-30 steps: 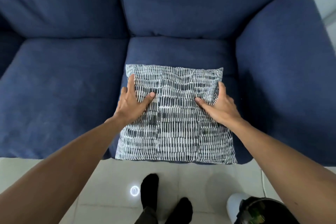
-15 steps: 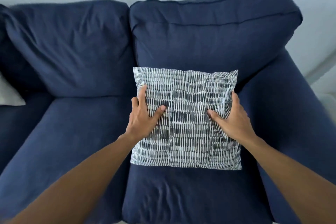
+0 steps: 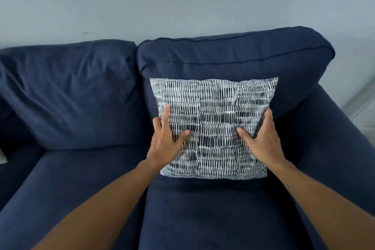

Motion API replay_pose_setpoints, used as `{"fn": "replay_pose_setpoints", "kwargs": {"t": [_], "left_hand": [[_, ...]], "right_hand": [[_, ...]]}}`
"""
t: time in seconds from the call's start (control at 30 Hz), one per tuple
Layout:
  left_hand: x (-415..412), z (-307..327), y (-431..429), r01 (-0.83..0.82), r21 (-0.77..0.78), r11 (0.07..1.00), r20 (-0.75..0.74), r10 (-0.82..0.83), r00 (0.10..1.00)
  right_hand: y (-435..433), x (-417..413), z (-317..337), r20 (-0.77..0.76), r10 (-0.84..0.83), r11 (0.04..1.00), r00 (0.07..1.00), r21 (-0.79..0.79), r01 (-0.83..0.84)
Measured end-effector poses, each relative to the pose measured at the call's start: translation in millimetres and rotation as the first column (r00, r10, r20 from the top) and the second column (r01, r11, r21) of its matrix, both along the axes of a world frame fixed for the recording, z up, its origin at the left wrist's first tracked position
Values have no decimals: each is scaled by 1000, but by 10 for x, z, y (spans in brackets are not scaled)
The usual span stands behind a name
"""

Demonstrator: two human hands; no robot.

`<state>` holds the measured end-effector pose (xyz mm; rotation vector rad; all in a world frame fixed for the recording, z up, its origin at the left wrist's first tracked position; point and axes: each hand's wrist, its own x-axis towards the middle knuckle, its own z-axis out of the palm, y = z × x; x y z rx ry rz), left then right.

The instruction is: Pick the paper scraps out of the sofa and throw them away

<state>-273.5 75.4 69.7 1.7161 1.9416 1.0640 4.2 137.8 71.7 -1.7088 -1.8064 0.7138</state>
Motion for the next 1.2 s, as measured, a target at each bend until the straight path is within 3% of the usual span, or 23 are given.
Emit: {"fn": "replay_pose_setpoints", "kwargs": {"t": [0.33, 0.53, 0.73, 0.97, 1.2], "left_hand": [[-121, -468, 276, 104, -102, 989, 20, -103, 995], [-102, -507, 303, 65, -174, 982, 14, -64, 998], [-73, -387, 226, -43, -142, 989, -277, 2, 961], [-43, 31, 41, -56, -135, 989, -399, -3, 917], [127, 843, -254, -74, -30, 997, -440, 53, 896]], "right_hand": [[244, -9, -513, -46, 27, 997, 999, -65, -30], [256, 12, -518, -27, 52, 993, 998, -101, -55], [219, 72, -459, 35, 124, 983, 992, -143, -118], [21, 177, -90, 205, 198, 977, 958, -116, -177], [-244, 316, 790, 332, 196, 980, 923, -39, -195]]}}
